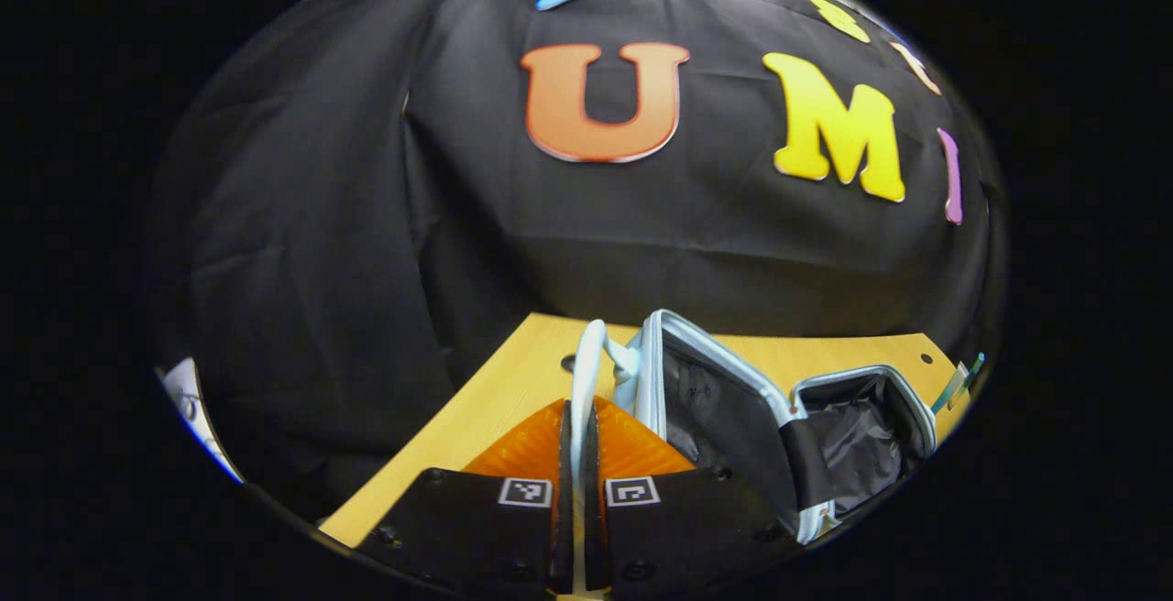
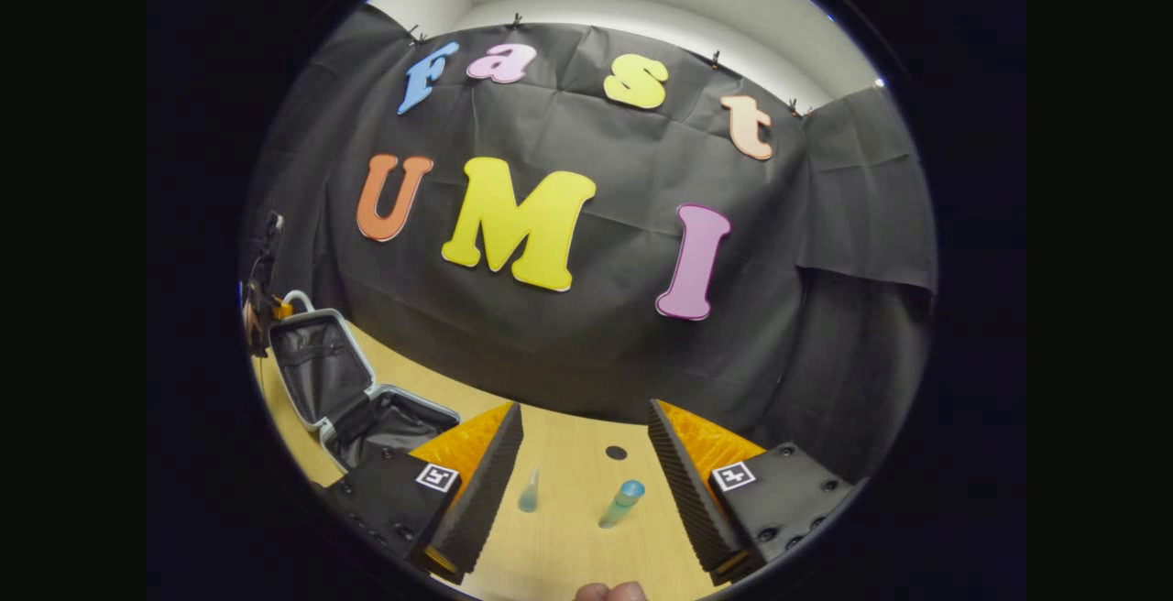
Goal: First open the suitcase, pack the skin care products into it, and then close the suitcase.
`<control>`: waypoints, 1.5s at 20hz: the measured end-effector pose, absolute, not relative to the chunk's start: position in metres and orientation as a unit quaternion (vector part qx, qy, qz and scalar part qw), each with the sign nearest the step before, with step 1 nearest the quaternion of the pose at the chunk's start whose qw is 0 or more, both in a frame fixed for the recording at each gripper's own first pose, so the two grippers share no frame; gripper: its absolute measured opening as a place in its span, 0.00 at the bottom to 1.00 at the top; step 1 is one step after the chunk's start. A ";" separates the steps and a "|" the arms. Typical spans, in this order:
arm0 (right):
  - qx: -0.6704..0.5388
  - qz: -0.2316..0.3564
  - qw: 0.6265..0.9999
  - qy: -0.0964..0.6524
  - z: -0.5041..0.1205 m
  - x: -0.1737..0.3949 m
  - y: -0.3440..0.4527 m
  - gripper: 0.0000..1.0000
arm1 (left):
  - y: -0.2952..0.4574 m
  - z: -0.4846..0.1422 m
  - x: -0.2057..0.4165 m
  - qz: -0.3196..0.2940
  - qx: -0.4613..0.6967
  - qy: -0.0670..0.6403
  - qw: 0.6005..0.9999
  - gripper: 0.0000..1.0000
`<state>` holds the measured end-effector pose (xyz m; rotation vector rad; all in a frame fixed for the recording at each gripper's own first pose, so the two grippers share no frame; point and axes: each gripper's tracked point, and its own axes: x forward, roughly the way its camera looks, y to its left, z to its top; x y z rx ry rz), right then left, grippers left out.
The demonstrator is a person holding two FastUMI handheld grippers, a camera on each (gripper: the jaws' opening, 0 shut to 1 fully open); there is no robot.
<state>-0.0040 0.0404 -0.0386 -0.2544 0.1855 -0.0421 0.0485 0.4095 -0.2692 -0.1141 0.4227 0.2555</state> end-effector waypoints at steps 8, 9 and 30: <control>-0.124 -0.041 0.985 0.112 -0.044 -0.008 0.037 0.82 | 0.425 -0.355 0.022 0.135 -0.149 0.289 0.936 0.20; -0.123 -0.039 0.985 0.112 -0.044 -0.009 0.037 0.82 | 0.423 -0.352 0.023 0.135 -0.151 0.286 0.937 0.24; -0.052 0.005 0.990 0.127 -0.097 -0.020 -0.088 0.81 | 0.028 -0.136 -0.005 0.065 -0.011 0.104 0.992 0.98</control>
